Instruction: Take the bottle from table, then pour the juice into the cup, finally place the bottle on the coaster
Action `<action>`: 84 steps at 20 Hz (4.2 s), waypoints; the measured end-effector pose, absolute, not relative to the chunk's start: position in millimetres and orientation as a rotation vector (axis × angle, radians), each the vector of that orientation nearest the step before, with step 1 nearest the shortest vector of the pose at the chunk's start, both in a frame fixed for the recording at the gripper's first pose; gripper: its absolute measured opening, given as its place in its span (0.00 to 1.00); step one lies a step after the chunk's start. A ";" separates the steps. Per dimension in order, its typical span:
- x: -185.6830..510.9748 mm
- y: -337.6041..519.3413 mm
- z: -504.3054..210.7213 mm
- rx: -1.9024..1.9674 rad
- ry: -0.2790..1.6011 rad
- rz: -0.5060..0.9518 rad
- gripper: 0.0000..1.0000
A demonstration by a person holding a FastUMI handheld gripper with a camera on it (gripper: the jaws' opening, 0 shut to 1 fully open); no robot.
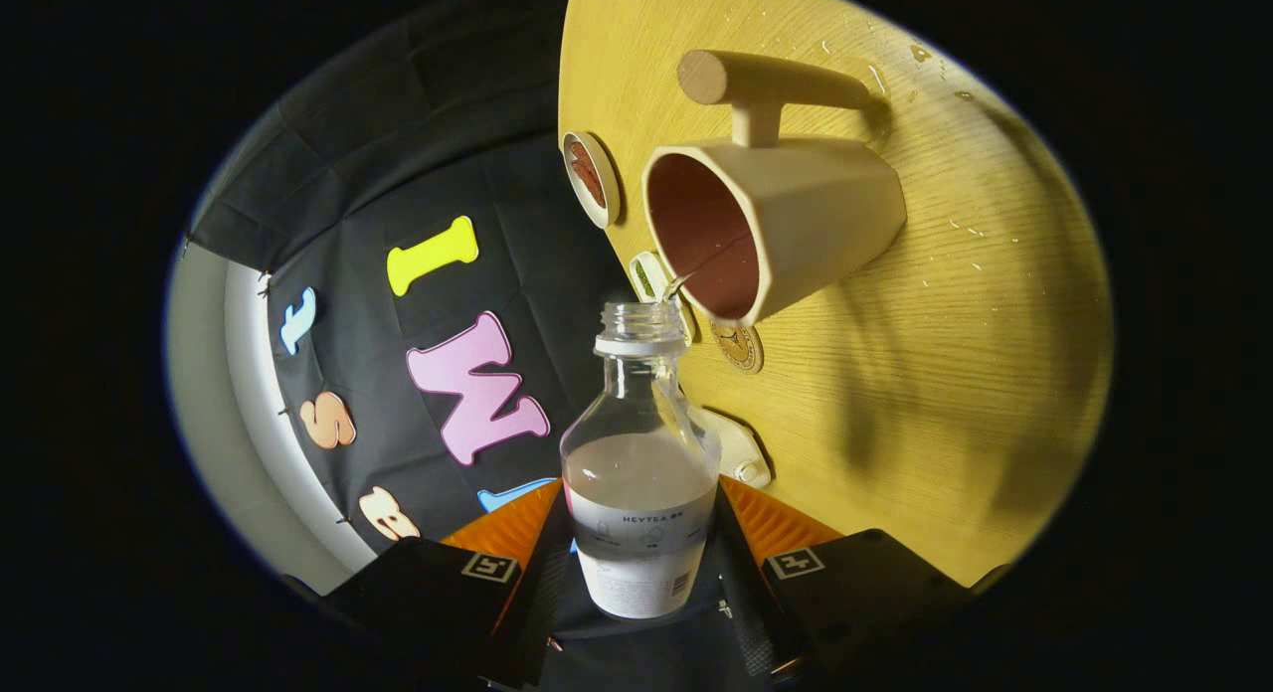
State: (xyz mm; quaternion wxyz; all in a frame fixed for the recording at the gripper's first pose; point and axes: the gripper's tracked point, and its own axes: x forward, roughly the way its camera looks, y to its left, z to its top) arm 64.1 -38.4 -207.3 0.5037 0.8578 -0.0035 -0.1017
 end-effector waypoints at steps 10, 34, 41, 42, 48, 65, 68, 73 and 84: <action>66.1 -42.5 -201.7 2.131 -0.046 -0.254 0.75; 66.0 -53.6 -183.7 2.301 -0.054 -0.234 0.75; 64.6 -66.2 -176.8 2.354 -0.097 -0.234 0.75; 64.4 -67.3 -175.8 2.365 -0.103 -0.234 0.75; 62.5 -74.5 -172.2 2.427 -0.137 -0.236 0.76; 61.8 -84.6 -171.9 2.461 -0.121 -0.255 0.76; 62.0 -83.2 -171.9 2.446 -0.115 -0.261 0.76; 58.3 -78.8 -177.5 2.394 -0.105 -0.290 0.76; 59.1 -71.8 -166.8 1.912 -0.066 -0.344 0.75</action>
